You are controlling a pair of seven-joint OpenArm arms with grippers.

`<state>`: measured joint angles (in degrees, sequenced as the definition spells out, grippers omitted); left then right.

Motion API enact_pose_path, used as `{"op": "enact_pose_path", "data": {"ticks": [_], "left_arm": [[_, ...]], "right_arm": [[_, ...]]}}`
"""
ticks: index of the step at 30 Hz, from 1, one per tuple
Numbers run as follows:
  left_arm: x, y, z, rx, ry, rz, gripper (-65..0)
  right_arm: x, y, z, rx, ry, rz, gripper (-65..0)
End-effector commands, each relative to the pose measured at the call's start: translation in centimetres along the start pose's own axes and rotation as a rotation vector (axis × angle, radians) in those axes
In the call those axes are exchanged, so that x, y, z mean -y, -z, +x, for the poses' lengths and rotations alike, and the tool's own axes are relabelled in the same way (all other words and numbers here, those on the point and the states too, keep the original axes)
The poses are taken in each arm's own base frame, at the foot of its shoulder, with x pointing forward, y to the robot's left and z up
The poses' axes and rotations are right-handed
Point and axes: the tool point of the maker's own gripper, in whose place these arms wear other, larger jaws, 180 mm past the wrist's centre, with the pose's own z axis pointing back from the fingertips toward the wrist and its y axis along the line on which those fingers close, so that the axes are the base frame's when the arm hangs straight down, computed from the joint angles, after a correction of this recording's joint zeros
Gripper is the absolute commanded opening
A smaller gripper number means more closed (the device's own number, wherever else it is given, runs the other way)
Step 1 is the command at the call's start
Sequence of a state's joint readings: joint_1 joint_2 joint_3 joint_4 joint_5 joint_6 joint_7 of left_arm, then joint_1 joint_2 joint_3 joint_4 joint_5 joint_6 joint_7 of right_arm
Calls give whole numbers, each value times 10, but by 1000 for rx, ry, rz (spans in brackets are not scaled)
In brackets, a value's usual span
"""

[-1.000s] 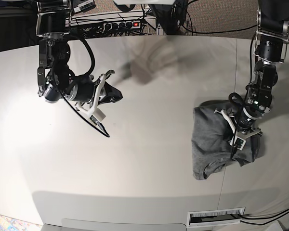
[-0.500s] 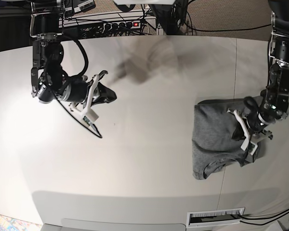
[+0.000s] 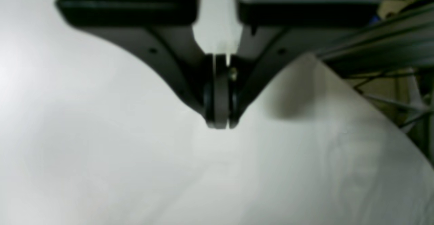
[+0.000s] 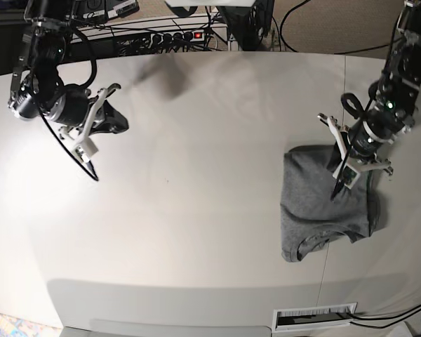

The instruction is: Fold the T-shirt properly

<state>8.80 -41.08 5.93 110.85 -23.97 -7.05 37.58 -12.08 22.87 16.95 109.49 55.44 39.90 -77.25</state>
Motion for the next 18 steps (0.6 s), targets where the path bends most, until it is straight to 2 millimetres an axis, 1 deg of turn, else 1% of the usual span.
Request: {"op": "enact_pose_path", "data": {"ticks": [1,6,11,14,16,18], "left_arm": [[-8,-12,9,35,9,31,-650],[5,-54,-16,7,-45,52,-650],[32,-96,-49,-51,-191,46,-650],[42,-117,-67,-96,-261,69,-650],[52,-130,-80,-133,-307,59,-650],[64,-141,-94,-177,-356,36,-650]], "right_arm": [[1,-10,5,32,-14,-16,-650],[1,-35,-24,-11,24,-79,-650],[-2,-54,-52,-53,79,-107,-650],[-12,-64,-65,-63,120,-84,-650],[-20,-69,-79,-97,148,-64,-650],[-31,-72,-98,-156,176,-39,-650]]}}
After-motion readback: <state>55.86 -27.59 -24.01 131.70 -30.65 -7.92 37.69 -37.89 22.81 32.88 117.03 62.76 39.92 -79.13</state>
